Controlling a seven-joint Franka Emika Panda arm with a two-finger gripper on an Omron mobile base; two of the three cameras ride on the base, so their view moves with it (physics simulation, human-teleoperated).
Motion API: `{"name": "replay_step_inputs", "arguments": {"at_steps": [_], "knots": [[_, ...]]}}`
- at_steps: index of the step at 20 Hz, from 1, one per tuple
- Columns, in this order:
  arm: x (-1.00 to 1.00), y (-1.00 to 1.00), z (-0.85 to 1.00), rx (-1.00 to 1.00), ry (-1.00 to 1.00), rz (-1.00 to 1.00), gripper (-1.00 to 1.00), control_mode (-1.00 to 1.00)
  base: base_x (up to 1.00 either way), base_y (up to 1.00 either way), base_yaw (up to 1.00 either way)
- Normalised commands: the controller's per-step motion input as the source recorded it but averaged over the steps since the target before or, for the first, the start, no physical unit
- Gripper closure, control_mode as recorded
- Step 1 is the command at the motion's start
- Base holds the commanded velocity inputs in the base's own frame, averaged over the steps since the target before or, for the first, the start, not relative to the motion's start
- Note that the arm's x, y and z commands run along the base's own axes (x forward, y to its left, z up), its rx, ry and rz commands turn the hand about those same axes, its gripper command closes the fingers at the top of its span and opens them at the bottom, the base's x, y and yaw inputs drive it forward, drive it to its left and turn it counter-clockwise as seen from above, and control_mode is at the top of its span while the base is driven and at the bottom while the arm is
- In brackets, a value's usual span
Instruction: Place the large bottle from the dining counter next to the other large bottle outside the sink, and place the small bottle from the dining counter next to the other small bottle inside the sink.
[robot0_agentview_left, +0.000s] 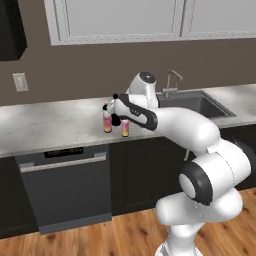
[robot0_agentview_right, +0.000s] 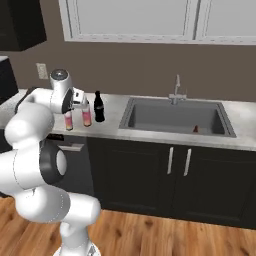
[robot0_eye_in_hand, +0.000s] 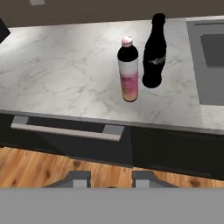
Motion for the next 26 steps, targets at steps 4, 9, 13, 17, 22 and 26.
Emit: {"name": "replay_step_inputs", "arguments": {"at_steps": [4,9,13,17,22,26], "knots": [[0.00,0.00,0.00,0.00,0.00,0.00,1.00,1.00,-0.33,-0.80,0.00],[0.00,0.00,0.00,0.00,0.00,0.00,1.00,1.00,-0.03,-0.87,0.00],[0.00,0.00,0.00,0.00,0.00,0.00,1.00,1.00,0.18,-0.85,0.00],[0.00,0.00,0.00,0.00,0.00,0.00,1.00,1.00,0.44,-0.74,0.01],[0.00,0.00,0.00,0.00,0.00,0.00,1.00,1.00,0.65,-0.61,0.01],[0.00,0.00,0.00,0.00,0.00,0.00,1.00,1.00,0.80,-0.24,0.01]]}}
